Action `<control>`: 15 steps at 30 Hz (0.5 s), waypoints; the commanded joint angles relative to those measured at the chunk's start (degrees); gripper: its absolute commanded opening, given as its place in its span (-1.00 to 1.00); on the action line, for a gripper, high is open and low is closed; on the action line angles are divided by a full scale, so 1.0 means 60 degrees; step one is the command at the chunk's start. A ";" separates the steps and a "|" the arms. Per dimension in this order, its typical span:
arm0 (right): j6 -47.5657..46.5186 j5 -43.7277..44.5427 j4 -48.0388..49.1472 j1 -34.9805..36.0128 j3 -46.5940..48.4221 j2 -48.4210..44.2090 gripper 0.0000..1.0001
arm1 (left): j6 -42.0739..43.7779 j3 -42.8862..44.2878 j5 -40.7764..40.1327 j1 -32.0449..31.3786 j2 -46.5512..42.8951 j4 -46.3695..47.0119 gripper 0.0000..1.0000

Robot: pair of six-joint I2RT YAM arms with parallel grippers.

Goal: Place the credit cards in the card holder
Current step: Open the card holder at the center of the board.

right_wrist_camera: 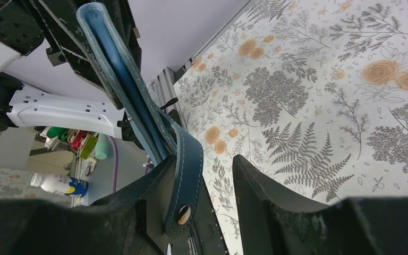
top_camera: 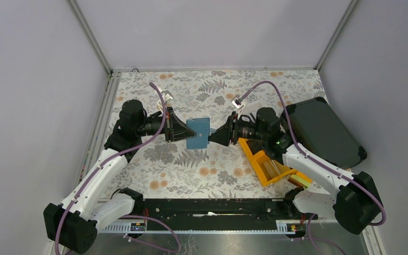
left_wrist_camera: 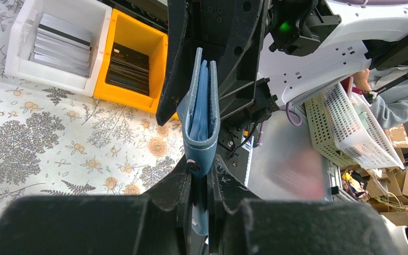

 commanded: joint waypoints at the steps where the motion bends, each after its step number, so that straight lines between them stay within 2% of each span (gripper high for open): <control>1: 0.0093 -0.0973 0.0845 -0.0025 0.0061 0.0156 -0.01 | -0.0086 0.0030 0.0295 0.0005 -0.0048 0.0645 -1.00; 8: 0.0567 -0.1998 0.1720 -0.0028 0.0001 0.0119 -0.01 | 0.0070 0.0117 0.0085 -0.0003 0.0047 0.0424 -1.00; 15: 0.1232 -0.2335 0.2762 -0.0023 -0.0059 0.0271 -0.04 | -0.0393 0.0026 0.0661 -0.0026 0.0342 0.0946 -1.00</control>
